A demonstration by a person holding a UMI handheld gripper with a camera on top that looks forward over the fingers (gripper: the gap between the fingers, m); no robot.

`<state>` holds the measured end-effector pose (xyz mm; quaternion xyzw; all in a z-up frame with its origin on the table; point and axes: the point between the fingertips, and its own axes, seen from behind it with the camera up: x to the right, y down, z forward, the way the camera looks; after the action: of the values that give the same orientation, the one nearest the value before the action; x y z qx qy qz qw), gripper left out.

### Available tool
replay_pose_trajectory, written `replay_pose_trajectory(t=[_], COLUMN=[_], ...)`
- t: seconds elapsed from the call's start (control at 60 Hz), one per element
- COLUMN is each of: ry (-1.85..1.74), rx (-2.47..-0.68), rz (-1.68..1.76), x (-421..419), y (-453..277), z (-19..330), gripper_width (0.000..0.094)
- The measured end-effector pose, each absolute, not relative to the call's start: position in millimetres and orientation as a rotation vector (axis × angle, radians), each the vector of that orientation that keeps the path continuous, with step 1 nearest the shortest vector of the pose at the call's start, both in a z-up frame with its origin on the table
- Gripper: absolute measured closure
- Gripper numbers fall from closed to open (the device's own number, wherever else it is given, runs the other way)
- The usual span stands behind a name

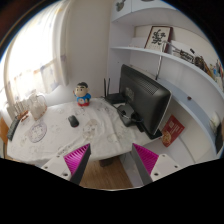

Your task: Arrange mouse

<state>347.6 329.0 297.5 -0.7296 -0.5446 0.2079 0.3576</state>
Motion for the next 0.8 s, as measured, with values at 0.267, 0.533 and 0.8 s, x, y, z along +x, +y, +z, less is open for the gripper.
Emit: replay_pose_trajectory(t=[0.267, 0.533, 0.8], ry=[-1.511, -1.624, -1.712], rx=[-1.841, -1.788, -1.684], rz=[0.608, 0.684, 0.733], x=[324.1, 295.4, 267.2], y=[278.7, 216.2, 160.0], z=[280.3, 262.4, 224.2], gripper_width=[0.0078, 0.0078, 0.0077])
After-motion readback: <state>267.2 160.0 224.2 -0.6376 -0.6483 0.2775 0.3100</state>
